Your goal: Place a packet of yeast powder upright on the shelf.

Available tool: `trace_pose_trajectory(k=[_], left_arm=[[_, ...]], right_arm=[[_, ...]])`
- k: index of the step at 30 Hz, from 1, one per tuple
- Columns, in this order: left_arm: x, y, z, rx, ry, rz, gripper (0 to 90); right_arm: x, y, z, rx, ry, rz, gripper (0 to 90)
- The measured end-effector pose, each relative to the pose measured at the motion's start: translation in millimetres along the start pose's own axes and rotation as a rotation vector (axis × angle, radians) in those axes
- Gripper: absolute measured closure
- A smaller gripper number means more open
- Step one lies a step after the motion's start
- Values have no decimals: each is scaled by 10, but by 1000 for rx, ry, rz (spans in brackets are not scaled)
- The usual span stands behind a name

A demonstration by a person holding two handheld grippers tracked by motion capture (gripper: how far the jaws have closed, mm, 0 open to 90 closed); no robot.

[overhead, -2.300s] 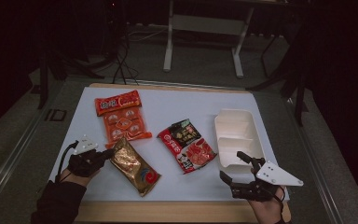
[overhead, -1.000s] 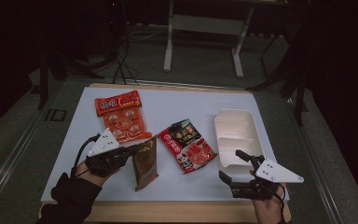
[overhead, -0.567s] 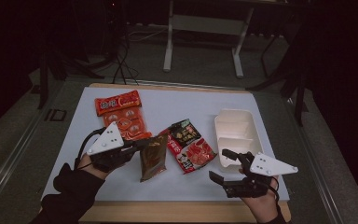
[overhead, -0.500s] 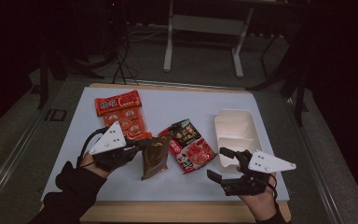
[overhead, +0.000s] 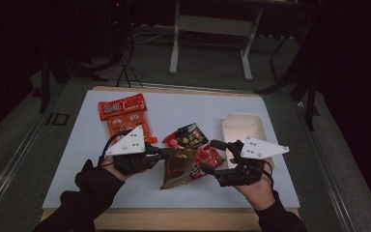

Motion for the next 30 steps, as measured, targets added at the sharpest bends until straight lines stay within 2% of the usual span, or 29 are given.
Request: trace_pose_trajectory(k=[3, 4, 5, 7, 8, 9, 12, 14, 16, 19, 21, 25, 30], left_arm=[[-37, -58, -42, -1, -15, 18, 900], [-44, -69, -52, -6, -21, 20, 900], [-55, -82, -70, 10, -31, 29, 900], [-64, -87, -82, 14, -35, 30, 900], [-81, -93, -97, 17, -37, 25, 900], [-89, -99, -106, 23, -42, 28, 900], [-115, -102, -116, 33, -48, 22, 900], [-127, -101, -110, 42, -48, 25, 900], [-132, -92, -104, 46, -47, 19, 900], [-130, -83, -100, 53, -44, 17, 900], [-128, -81, -90, 46, -34, 17, 900], [-116, -54, -79, 54, -38, 7, 900], [-88, -50, -108, 61, -48, 8, 874]], right_arm=[[-53, -15, 18, -15, 10, -22, 281], [-73, -17, 31, -9, 18, -28, 296], [-84, -20, 43, 3, 30, -26, 321], [-101, -22, 60, 17, 47, -23, 338], [-108, -25, 69, 20, 54, -19, 376], [-105, -19, 72, 11, 55, -46, 456], [-109, -14, 80, 10, 71, -67, 541], [-113, -19, 82, 11, 80, -61, 586], [-107, -37, 83, 12, 88, -50, 667], [-94, -48, 85, 5, 97, -68, 815], [-90, -43, 85, 3, 113, -90, 866], [-84, -26, 77, 0, 130, -112, 890], [-78, -26, 41, -23, 114, -134, 897]])
Point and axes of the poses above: each handheld gripper's, and its own axes: x roughly backward along the jaws, z roughly out of its underside, y roughly to its left, the point moved 7 cm from there along -x, roughly forward along the jaws, and after that the axes turned 3 degrees about -z, right-handed, at the moved point
